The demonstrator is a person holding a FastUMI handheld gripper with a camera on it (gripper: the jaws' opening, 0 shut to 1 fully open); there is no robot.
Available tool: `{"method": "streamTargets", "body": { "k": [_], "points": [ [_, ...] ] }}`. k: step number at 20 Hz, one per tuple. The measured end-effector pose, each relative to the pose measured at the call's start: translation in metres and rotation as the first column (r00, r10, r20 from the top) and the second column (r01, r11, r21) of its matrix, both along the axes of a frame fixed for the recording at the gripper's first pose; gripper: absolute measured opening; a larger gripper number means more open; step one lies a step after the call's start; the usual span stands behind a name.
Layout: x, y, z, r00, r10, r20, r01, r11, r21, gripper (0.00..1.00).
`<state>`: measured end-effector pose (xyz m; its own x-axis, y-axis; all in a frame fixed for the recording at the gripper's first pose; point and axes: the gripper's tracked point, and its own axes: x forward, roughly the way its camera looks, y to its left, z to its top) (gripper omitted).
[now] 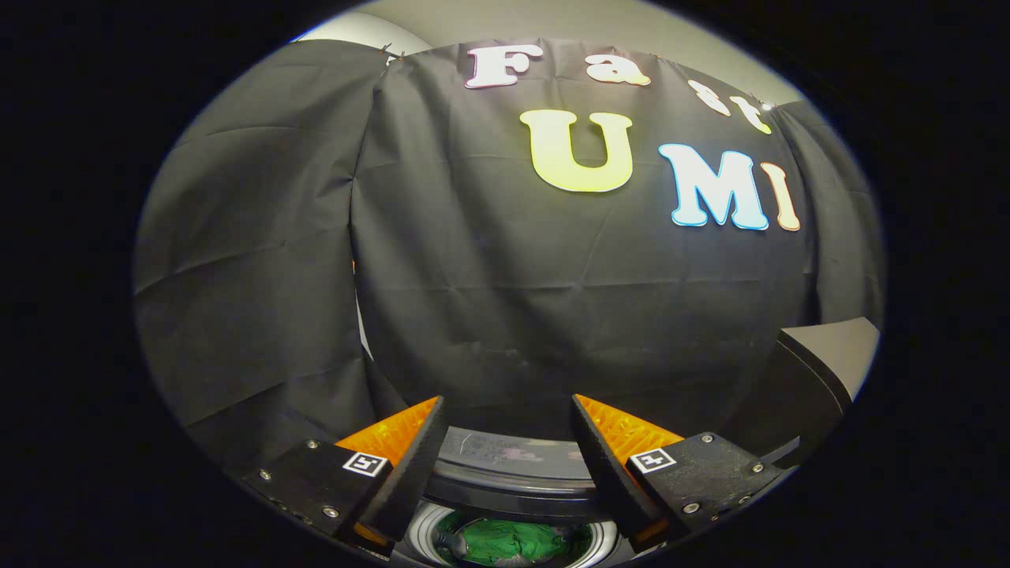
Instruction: Put the clothes into the washing machine and then close the washing machine lid.
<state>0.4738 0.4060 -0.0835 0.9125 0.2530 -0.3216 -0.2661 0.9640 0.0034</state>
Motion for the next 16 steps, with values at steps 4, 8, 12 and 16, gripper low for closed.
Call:
{"method": "streamTargets", "body": {
  "k": [4,8,12,16],
  "points": [
    [-0.027,0.003,-0.018,0.999,0.027,-0.023,-0.028,0.998,-0.047,0.95],
    [-0.061,0.004,-0.044,0.997,0.048,-0.063,-0.052,0.997,-0.063,0.96],
    [-0.094,0.001,-0.067,0.992,0.054,-0.111,-0.061,0.996,-0.061,0.96],
    [-0.119,-0.008,-0.061,0.993,0.057,-0.101,-0.063,0.997,-0.05,0.96]
  ]
}}
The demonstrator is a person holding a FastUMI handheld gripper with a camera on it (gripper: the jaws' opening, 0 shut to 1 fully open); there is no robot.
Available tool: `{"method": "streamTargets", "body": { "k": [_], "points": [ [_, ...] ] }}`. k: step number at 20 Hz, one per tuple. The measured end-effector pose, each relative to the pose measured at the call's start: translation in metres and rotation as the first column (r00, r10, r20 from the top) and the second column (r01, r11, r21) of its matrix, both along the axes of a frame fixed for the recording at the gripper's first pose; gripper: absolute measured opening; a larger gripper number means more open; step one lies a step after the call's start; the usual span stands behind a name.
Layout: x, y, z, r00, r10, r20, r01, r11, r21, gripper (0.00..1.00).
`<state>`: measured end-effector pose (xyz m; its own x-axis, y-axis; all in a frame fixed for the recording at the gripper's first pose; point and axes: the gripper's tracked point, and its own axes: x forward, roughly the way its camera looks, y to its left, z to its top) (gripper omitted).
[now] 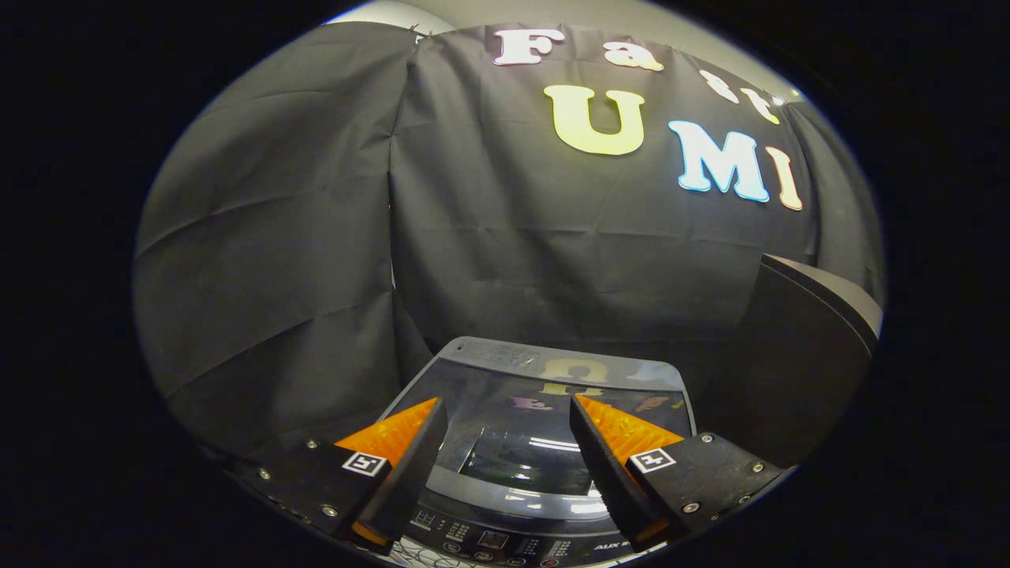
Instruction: Put the clothes into the washing machine and then close the washing machine lid.
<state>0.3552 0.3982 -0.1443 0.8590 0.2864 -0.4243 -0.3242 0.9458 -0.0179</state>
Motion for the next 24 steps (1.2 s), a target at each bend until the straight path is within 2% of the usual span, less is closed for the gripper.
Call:
{"method": "streamTargets", "body": {
  "k": [12,19,24],
  "points": [
    [-0.047,-0.067,0.093,0.984,-0.049,0.173,0.032,0.995,0.099,0.96],
    [-0.099,-0.137,0.14,0.96,-0.063,0.273,0.033,0.993,0.115,0.96],
    [-0.14,-0.198,0.164,0.942,-0.111,0.315,0.072,0.989,0.133,0.96]
  ]
}}
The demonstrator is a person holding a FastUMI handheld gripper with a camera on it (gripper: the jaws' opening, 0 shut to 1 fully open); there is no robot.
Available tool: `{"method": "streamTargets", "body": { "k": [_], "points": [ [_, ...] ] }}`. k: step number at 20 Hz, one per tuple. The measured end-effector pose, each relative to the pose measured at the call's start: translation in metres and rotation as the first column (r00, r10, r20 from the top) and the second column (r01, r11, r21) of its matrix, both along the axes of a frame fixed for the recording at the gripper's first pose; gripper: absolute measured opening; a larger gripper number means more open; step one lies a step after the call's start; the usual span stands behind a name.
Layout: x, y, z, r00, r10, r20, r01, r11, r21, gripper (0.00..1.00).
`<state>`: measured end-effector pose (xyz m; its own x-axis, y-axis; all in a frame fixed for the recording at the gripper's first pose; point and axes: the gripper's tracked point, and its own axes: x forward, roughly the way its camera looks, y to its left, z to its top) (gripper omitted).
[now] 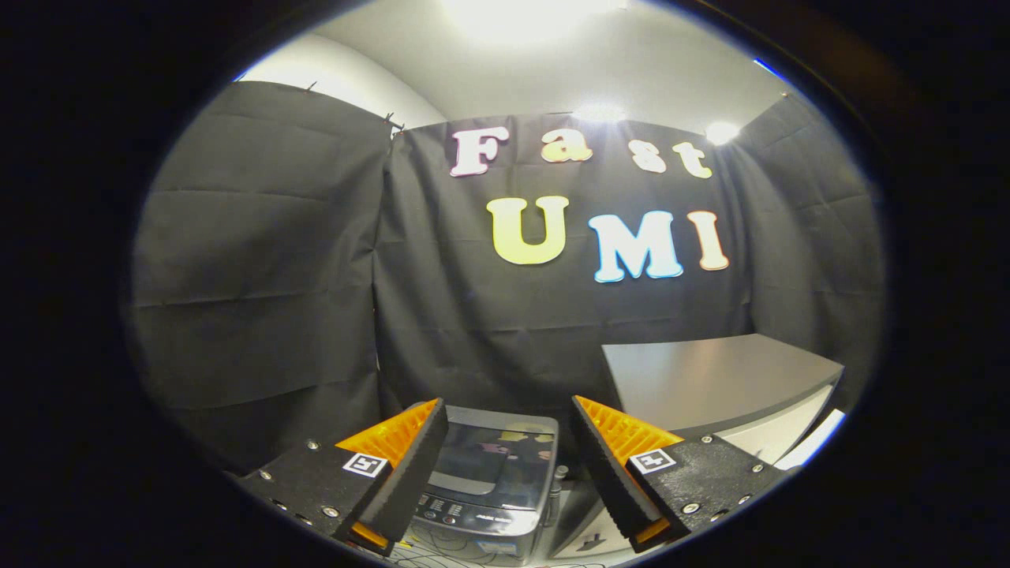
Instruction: Put the clothes into the washing machine and then close the washing machine lid.
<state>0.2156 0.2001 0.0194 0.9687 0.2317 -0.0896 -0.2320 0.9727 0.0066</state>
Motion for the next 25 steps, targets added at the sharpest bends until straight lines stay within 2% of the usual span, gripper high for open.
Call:
{"method": "streamTargets", "body": {
  "k": [7,15,25],
  "points": [
    [-0.057,-0.083,0.027,0.996,-0.077,0.045,0.078,0.997,-0.002,0.96],
    [-0.109,-0.167,0.031,0.987,-0.156,0.046,0.156,0.988,0.003,0.96],
    [-0.147,-0.228,0.013,0.972,-0.233,0.008,0.233,0.972,0.007,0.95]
  ]
}}
